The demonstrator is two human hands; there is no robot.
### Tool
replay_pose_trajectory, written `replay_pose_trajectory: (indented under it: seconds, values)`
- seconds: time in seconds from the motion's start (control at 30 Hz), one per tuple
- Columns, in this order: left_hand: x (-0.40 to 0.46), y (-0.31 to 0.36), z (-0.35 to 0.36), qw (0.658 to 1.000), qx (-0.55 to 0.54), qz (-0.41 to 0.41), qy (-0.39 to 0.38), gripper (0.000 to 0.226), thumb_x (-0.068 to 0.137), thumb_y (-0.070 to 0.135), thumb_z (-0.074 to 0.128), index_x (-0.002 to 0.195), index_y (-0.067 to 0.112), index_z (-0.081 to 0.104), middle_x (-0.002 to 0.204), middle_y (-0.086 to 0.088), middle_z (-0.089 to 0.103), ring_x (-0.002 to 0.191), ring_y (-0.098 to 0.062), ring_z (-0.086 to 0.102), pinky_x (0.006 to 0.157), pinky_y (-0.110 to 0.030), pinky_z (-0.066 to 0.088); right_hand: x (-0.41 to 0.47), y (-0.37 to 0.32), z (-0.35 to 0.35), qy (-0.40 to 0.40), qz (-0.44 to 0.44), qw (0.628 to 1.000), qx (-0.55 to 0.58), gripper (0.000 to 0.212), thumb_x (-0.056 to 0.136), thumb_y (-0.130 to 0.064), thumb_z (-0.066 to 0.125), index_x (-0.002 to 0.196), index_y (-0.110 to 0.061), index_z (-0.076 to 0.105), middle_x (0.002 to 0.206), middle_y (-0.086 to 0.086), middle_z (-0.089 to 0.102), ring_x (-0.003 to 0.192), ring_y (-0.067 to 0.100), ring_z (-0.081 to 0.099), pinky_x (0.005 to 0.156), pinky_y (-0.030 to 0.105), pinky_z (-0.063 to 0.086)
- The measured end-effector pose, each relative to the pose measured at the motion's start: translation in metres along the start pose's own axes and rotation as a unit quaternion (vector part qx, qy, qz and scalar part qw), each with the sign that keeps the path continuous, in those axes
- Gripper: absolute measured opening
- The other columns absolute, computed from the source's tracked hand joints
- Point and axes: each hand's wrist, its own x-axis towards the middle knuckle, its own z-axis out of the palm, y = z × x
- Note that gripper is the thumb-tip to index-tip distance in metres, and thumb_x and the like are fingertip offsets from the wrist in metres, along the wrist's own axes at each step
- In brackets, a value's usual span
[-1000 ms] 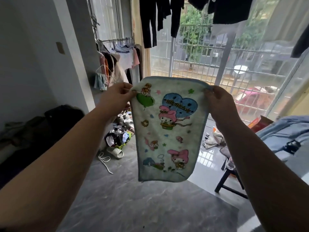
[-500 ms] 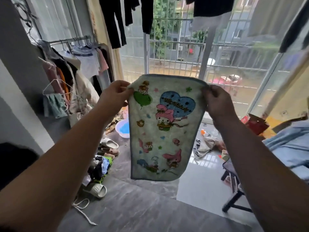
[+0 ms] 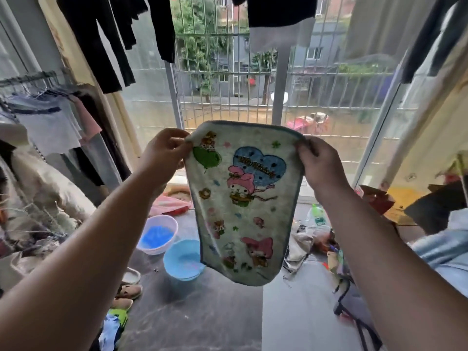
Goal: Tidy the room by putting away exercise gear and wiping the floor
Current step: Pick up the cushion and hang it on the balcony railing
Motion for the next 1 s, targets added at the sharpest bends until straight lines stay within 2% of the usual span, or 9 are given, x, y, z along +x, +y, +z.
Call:
replay_pose_trajectory:
  seconds: [0.1,0.17,0.23,0.33,0.47,0.53,0.73,0.83,1.0]
  values:
    - [0.066,-0.014,0.029,1.000,-0.010,-0.014,0.002,0.009,0.093,0.009,0.064,0.100,0.015,0.062,0.093,-0.010,0.069,0.084,-0.022,0.063,0.070,-0.034,0.054,0.075,0.028,0.010,-0.015,-0.003,1.000,-0.007,0.030,0.093,-0.041,0.057,0.089,-0.013,0.068,0.089,0.013,0.070,0.075,0.016,0.060,0.068,0.032,0.047]
    - [0.108,-0.020,0.043,1.000,0.004,-0.019,0.000,0.015,0.093,0.010,0.065,0.107,0.011,0.063,0.099,-0.015,0.070,0.087,-0.025,0.065,0.075,-0.038,0.056,0.121,0.042,0.017,-0.021,-0.010,1.000,-0.016,0.025,0.095,-0.038,0.057,0.089,-0.018,0.069,0.088,0.007,0.071,0.076,0.014,0.061,0.066,0.029,0.046]
    - [0.149,-0.023,0.054,1.000,-0.001,-0.013,0.006,0.022,0.091,0.007,0.066,0.113,0.008,0.061,0.096,-0.012,0.068,0.082,-0.023,0.063,0.069,-0.032,0.055,0.166,0.052,0.026,-0.019,-0.018,0.999,-0.019,0.023,0.091,-0.042,0.057,0.088,-0.023,0.069,0.087,0.001,0.070,0.077,0.017,0.062,0.068,0.030,0.047]
    - [0.207,-0.035,0.066,1.000,-0.014,-0.008,0.007,0.025,0.088,0.001,0.067,0.109,0.013,0.060,0.089,-0.005,0.064,0.076,-0.017,0.059,0.065,-0.027,0.048,0.229,0.071,0.039,-0.025,-0.022,0.999,-0.040,0.022,0.089,-0.042,0.056,0.083,-0.024,0.067,0.086,0.005,0.070,0.077,0.022,0.061,0.069,0.035,0.047]
    - [0.290,-0.061,0.083,0.999,-0.030,-0.012,0.009,0.029,0.087,-0.002,0.067,0.113,0.007,0.059,0.096,-0.014,0.062,0.080,-0.019,0.060,0.064,-0.024,0.052,0.305,0.104,0.065,-0.031,-0.025,0.998,-0.057,0.017,0.096,-0.033,0.059,0.082,-0.026,0.065,0.080,-0.003,0.066,0.070,0.011,0.057,0.066,0.029,0.043]
    - [0.334,-0.079,0.090,0.999,-0.032,-0.011,0.007,0.030,0.086,-0.003,0.068,0.115,0.004,0.061,0.098,-0.018,0.063,0.083,-0.023,0.062,0.070,-0.029,0.055,0.342,0.123,0.083,-0.036,-0.023,0.997,-0.067,0.020,0.098,-0.032,0.058,0.080,-0.028,0.065,0.079,-0.007,0.065,0.069,0.009,0.057,0.066,0.028,0.044]
    - [0.487,-0.126,0.094,0.999,-0.032,-0.007,-0.031,0.038,0.085,0.001,0.069,0.123,0.003,0.064,0.104,-0.014,0.072,0.093,-0.026,0.069,0.086,-0.036,0.057,0.462,0.175,0.149,-0.036,-0.017,0.996,-0.079,0.016,0.096,-0.033,0.060,0.084,-0.029,0.070,0.087,0.002,0.071,0.082,0.024,0.067,0.077,0.048,0.059]
    - [0.577,-0.137,0.097,0.996,-0.038,-0.019,-0.074,0.031,0.086,0.003,0.068,0.117,0.001,0.067,0.105,-0.017,0.072,0.100,-0.032,0.067,0.092,-0.046,0.053,0.533,0.191,0.184,-0.018,-0.014,0.996,-0.090,0.018,0.098,-0.030,0.060,0.082,-0.030,0.069,0.085,0.001,0.071,0.079,0.021,0.066,0.078,0.048,0.058]
    - [0.701,-0.157,0.117,0.995,-0.031,-0.035,-0.091,0.016,0.089,0.004,0.066,0.103,0.001,0.063,0.101,-0.017,0.068,0.101,-0.033,0.065,0.087,-0.042,0.054,0.634,0.218,0.228,0.001,-0.024,0.994,-0.107,0.022,0.098,-0.033,0.061,0.078,-0.025,0.064,0.079,0.002,0.067,0.070,0.017,0.061,0.069,0.040,0.053]
